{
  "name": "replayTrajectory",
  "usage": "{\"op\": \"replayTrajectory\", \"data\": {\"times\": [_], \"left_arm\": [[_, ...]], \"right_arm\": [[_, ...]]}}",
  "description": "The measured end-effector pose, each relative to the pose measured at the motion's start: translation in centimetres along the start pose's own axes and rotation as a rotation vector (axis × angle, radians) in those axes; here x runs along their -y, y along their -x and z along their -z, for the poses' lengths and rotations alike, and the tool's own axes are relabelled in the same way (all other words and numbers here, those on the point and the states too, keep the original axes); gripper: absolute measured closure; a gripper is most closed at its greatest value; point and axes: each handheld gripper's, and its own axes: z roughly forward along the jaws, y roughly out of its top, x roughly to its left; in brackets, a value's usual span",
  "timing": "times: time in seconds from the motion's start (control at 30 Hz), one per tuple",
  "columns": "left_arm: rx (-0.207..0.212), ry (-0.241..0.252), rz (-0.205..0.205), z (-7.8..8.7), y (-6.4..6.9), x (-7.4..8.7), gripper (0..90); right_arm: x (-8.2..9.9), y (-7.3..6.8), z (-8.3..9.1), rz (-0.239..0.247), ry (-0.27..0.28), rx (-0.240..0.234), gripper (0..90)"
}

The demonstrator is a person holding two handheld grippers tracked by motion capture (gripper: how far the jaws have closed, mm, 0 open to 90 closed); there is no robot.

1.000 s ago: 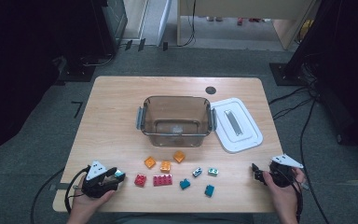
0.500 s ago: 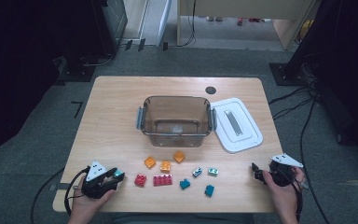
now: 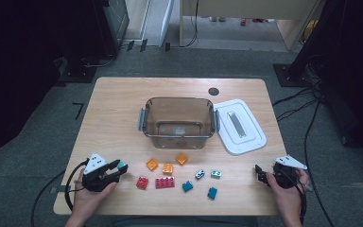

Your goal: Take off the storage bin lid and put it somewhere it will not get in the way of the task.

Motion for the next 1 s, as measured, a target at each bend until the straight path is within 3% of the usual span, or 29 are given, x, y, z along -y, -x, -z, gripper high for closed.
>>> {"op": "replayTrajectory", "data": {"times": [0.23,0.6,0.73,1.0], "left_arm": [[0.023,0.075,0.001,0.2,0.3,-4.0,60.0],[0.064,0.125,-0.061,-0.6,1.3,-11.3,60.0],[0.083,0.119,-0.071,-1.9,1.7,-13.3,60.0],[0.114,0.095,-0.082,-5.1,2.8,-15.5,60.1]], "right_arm": [[0.0,0.0,0.0,0.000,0.000,0.000,13.8],[0.0,0.0,0.0,0.001,0.001,-0.001,13.8],[0.0,0.0,0.0,0.001,0.001,-0.002,13.8],[0.0,0.0,0.0,0.001,0.000,-0.004,13.8]]}}
